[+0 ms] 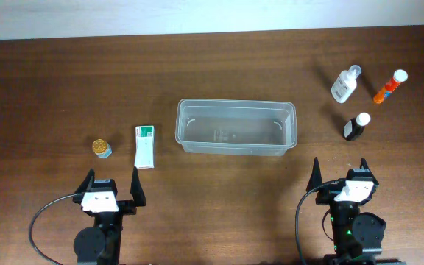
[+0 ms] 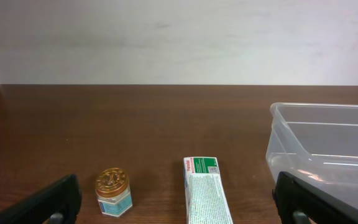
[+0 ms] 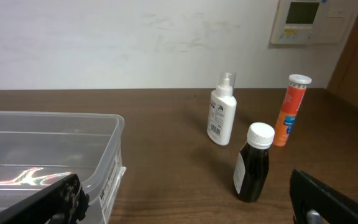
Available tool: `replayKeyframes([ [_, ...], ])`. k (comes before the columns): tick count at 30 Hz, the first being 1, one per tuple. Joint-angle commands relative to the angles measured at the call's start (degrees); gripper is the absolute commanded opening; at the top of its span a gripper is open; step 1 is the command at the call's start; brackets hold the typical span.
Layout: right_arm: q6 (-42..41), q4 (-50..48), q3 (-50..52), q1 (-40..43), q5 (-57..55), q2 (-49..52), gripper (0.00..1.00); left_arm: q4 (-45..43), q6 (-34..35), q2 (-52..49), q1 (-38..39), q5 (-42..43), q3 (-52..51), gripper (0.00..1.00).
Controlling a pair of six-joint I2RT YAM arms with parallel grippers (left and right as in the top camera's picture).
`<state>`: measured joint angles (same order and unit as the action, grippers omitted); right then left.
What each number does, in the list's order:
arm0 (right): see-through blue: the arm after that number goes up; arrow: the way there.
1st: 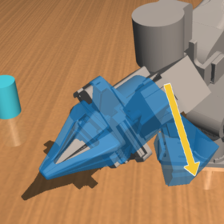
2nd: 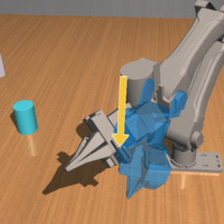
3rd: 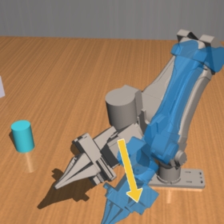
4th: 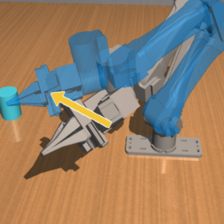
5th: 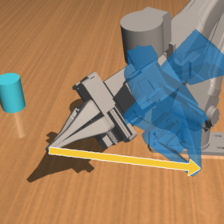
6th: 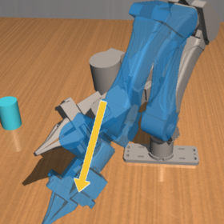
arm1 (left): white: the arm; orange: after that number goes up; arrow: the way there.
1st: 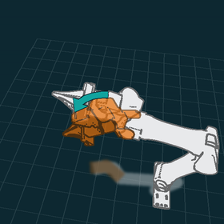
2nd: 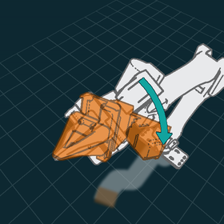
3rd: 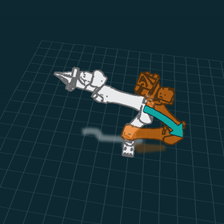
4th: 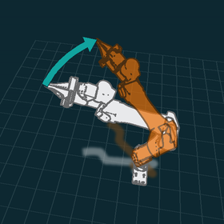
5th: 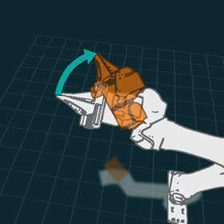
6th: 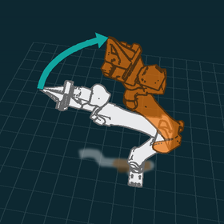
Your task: Pack container
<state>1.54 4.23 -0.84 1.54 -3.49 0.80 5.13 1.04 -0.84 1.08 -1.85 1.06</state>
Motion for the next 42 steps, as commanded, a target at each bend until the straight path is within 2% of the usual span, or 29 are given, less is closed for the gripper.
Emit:
replayKeyframes([
  [1, -0.07, 0.20, 0.52, -0.42, 0.48, -0.44, 0.98, 0.09, -0.68, 0.50, -0.39, 0.81, -0.22, 0.99],
  [12, -0.09, -0.15, 0.52, -0.42, 0.57, -0.44, 0.98, 0.09, -0.68, 0.50, -0.39, 0.81, -0.22, 0.99],
  [15, -0.24, 0.24, 0.52, -0.42, 4.37, -0.44, 0.98, 0.09, -0.68, 0.50, -0.39, 0.81, -0.24, 0.99],
  [19, -8.74, -0.52, 0.52, -0.42, 10.95, -0.44, 0.98, 0.09, -0.68, 0.50, -0.39, 0.81, -0.22, 0.99],
  [24, -17.49, -0.98, 0.52, -0.42, 13.66, -0.44, 0.98, 0.09, -0.66, 0.50, -0.39, 0.81, -0.22, 1.00],
  [29, -18.56, -7.61, -0.24, -0.42, 25.24, -0.44, 0.98, 0.09, -0.68, 0.50, -0.39, 0.81, -0.22, 0.99],
  [32, -18.23, -9.18, -3.98, -0.42, 26.18, -0.44, 0.98, 0.09, -0.68, 0.50, -0.39, 0.81, -0.22, 1.00],
  [35, -14.25, -8.46, -9.64, -0.39, 25.42, 0.37, 0.98, 0.09, -0.68, 0.50, -0.39, 0.81, -0.22, 0.99],
  [38, -10.19, -3.02, -17.94, -0.39, 21.33, 3.85, 0.98, 0.09, -0.68, 0.50, -0.39, 0.81, -0.22, 0.99],
  [42, -4.66, 8.85, -31.04, -0.39, 15.28, 13.64, 0.98, 0.09, -0.68, 0.50, -0.39, 0.81, -0.22, 0.99],
])
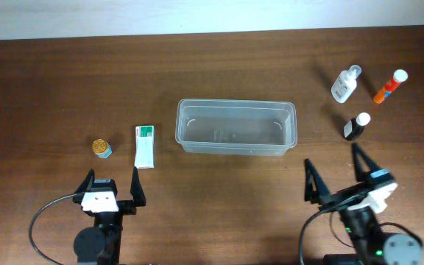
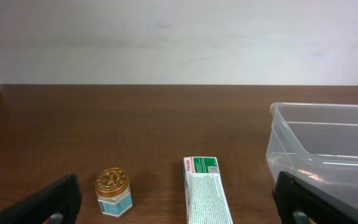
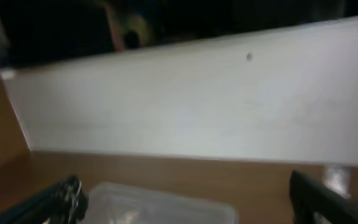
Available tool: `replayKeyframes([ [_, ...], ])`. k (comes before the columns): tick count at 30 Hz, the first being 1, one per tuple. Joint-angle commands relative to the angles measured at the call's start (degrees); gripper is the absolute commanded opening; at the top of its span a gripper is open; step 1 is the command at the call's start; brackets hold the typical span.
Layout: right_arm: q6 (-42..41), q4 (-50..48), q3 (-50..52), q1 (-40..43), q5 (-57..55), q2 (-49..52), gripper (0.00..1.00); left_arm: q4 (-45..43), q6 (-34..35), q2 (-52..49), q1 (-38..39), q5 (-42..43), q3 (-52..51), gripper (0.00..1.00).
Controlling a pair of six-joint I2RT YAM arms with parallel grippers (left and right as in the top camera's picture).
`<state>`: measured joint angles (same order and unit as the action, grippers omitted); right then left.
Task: Pack container
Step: 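Move the right gripper over the dark brown bottle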
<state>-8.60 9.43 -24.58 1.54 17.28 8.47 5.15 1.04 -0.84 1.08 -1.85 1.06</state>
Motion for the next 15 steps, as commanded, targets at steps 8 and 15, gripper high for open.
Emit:
replayKeyframes([
  [8, 11.63, 27.69, -38.16, -0.15, -13.44, 35.65, 0.98, 0.07, -0.66, 0.50, -0.39, 0.81, -0.22, 0.99],
  [15, 11.61, 51.80, -64.65, 4.57, -13.49, 58.14, 0.98, 0.07, -0.68, 0.50, -0.39, 0.81, -0.22, 0.99],
])
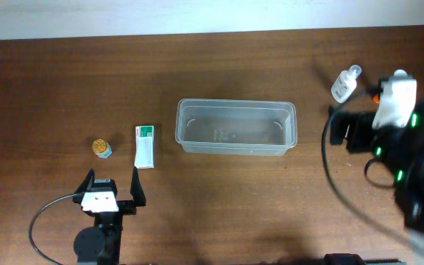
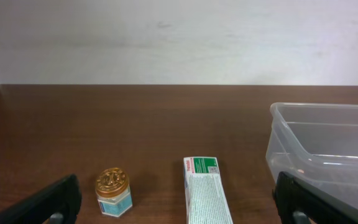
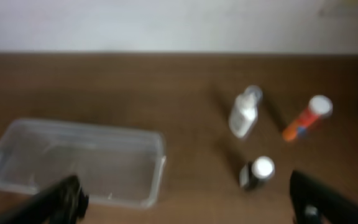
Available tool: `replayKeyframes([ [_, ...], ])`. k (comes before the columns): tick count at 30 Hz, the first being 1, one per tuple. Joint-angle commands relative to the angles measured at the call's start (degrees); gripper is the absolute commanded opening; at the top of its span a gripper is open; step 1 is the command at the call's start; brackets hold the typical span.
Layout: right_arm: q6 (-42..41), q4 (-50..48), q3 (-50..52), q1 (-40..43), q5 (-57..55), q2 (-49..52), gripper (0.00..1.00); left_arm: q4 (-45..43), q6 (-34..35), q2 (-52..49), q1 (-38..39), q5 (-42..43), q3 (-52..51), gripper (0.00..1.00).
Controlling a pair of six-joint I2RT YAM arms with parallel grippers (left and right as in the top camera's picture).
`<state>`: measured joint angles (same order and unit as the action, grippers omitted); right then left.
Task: Pack container
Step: 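Move the right gripper over the dark brown bottle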
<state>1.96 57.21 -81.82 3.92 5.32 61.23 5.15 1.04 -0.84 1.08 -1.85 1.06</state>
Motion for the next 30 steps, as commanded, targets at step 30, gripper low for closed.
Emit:
replayKeyframes([
  [30, 8.57, 18.51, -14.62, 14.91, -5.25, 46.16, 0.98, 0.07, -0.68, 0.50, -0.39, 0.81, -0.22, 1.00],
])
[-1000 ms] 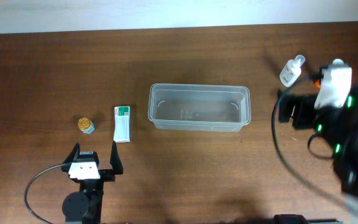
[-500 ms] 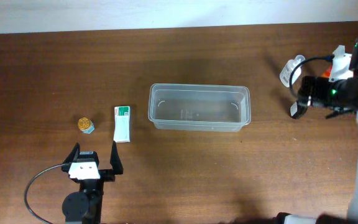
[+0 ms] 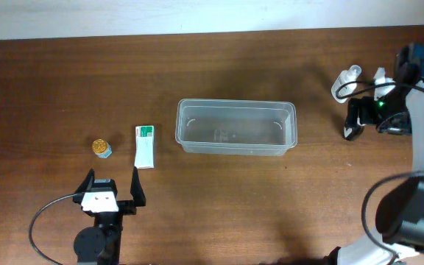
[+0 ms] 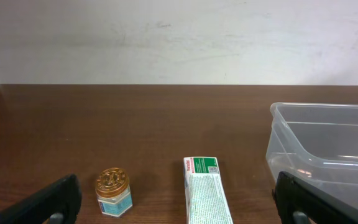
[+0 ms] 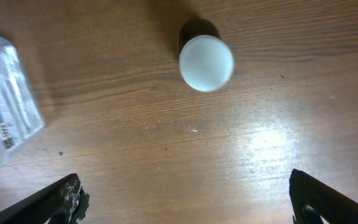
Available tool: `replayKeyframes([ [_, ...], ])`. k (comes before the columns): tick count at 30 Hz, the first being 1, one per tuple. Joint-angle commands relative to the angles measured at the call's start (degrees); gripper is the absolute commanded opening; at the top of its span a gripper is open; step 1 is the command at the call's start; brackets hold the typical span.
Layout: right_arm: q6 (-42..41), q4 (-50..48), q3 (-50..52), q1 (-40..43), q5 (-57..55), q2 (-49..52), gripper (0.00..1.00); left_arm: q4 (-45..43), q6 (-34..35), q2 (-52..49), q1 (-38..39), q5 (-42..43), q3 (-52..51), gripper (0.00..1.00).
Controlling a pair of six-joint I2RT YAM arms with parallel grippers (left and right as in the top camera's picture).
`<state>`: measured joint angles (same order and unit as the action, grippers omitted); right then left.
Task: Pack container
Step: 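Move the right gripper over the dark brown bottle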
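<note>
The clear plastic container (image 3: 235,126) stands empty mid-table; its near corner shows in the left wrist view (image 4: 328,149). A gold-lidded jar (image 3: 102,148) (image 4: 113,191) and a green-and-white box (image 3: 145,146) (image 4: 205,190) lie left of it. My left gripper (image 3: 112,190) (image 4: 176,208) rests open behind them, holding nothing. My right gripper (image 3: 361,110) (image 5: 185,205) hangs open, pointing down, over the dark bottle with a white cap (image 5: 206,55) (image 3: 352,131); the cap lies ahead of the fingers, not between them.
A white spray bottle (image 3: 342,82) stands just behind the dark bottle, partly under my right arm. The orange tube is hidden by the arm. The container's right end (image 5: 5,124) shows at the left of the right wrist view.
My right arm has reached further out and lower; its gripper now looks straight down on the dark bottle's cap from close by. Left arm and all objects are unmoved.
Both grippers rested open at the table's near edge. The right arm then was lifted and turned, then stood high over the right side looking down on the bottles, and now hangs open just above the dark bottle. The left arm has stayed still.
</note>
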<state>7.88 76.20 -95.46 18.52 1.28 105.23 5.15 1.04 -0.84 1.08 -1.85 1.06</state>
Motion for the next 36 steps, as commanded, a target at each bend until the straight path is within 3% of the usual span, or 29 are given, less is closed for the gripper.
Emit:
replayKeyframes([
  [1, 2.64, -0.79, -0.98, 0.31, -1.81, 2.75, 0.98, 0.07, -0.66, 0.50, -0.39, 0.81, -0.22, 0.99],
  [19, 2.84, -10.64, -0.35, 0.31, -3.52, 7.58, 1.00, 0.07, -0.68, 0.50, -0.39, 0.81, -0.22, 0.99],
  [36, 4.35, -12.79, -0.33, 0.31, -5.95, 13.68, 0.89, 0.07, -0.66, 0.50, -0.39, 0.81, -0.22, 0.99],
])
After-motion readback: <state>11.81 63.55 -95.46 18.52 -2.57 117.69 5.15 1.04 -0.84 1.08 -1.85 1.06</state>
